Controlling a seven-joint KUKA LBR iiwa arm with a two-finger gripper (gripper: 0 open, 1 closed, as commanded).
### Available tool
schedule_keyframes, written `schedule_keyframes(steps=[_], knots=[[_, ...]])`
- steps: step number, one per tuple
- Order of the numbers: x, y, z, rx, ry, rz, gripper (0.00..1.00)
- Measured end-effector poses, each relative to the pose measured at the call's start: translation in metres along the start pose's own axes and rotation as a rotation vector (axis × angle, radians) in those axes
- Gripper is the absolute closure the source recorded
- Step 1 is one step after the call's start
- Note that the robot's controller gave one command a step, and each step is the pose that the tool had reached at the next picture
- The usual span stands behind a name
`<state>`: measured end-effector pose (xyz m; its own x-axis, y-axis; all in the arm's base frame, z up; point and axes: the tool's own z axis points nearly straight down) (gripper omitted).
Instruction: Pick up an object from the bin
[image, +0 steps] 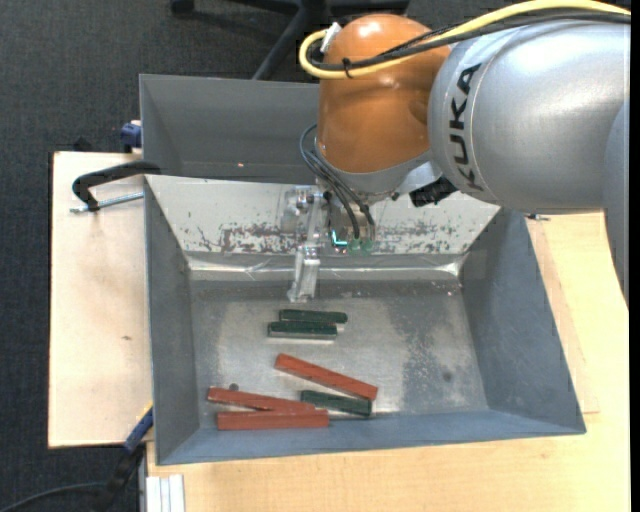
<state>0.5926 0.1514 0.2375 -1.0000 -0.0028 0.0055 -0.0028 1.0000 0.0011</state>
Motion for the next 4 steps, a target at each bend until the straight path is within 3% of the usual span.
schedule_keyframes(steps=[1, 2, 3, 4], knots=[[0.028, 0.019, 0.169, 0.001, 0.003, 0.038, 0.00], [0.076, -0.010, 0.167, 0.001, -0.007, -0.191, 0.00], [0.076, -0.010, 0.167, 0.000, -0.006, -0.191, 1.00], [0.054, -0.006, 0.044, -0.001, -0.020, -0.185, 1.00]])
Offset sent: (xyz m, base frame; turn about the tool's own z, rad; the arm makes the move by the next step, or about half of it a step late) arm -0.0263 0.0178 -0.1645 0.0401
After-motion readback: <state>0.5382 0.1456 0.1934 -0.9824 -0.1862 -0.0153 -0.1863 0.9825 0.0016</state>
